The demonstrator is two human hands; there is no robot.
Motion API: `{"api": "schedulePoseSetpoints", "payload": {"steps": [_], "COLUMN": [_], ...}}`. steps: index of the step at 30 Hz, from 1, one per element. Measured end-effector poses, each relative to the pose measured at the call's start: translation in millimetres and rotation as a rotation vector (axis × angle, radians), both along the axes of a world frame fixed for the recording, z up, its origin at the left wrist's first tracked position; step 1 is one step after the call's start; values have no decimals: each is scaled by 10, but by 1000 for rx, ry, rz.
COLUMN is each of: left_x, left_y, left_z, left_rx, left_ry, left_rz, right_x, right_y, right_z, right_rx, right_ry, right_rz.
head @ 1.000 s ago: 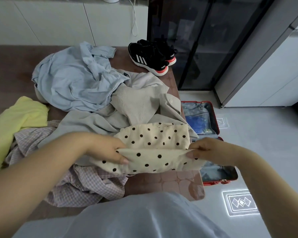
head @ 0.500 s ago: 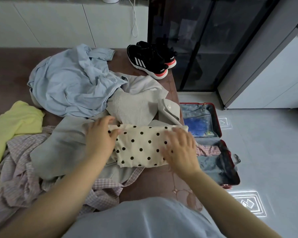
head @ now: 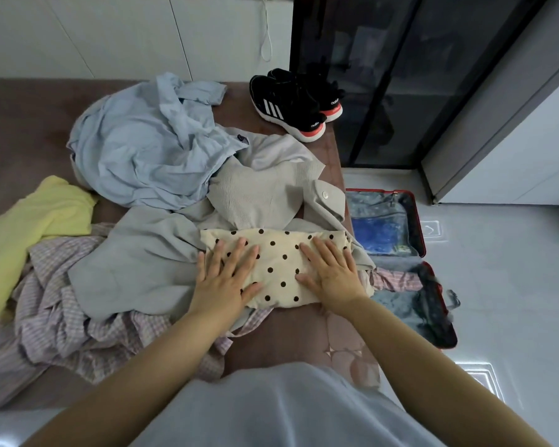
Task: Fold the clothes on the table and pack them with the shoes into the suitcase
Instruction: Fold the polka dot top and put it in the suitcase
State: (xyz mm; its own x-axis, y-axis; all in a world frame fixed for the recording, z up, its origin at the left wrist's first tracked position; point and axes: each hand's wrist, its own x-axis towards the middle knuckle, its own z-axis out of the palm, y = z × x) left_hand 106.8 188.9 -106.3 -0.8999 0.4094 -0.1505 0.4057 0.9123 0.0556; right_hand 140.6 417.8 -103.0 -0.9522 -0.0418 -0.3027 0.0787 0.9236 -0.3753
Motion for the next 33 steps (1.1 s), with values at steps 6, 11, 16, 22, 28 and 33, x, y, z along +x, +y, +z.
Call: {"api": "schedulePoseSetpoints", "payload": {"steps": [6, 11, 16, 22, 28, 33], "left_x": [218, 248, 301, 496, 665, 897], "left_y": [44, 218, 311, 302, 540, 1012], "left_z": [418, 408, 356, 274, 221, 255], "left_rx": [659, 700, 707, 833, 904, 941], "left_ry": [29, -152, -228, -307, -400, -541], "left_rz": [366, 593, 633, 609, 618, 615], "right_x": [385, 374, 306, 536, 975, 1272], "right_y": [43, 79, 130, 150, 348, 844], "right_z": [258, 211, 254, 263, 240, 194], "right_rx": [-353, -766, -916, -1079, -1417, -1467], "right_ry": [280, -140, -214, -279, -299, -225], "right_rz": [-592, -950, -933, -1096, -1235, -1256]}}
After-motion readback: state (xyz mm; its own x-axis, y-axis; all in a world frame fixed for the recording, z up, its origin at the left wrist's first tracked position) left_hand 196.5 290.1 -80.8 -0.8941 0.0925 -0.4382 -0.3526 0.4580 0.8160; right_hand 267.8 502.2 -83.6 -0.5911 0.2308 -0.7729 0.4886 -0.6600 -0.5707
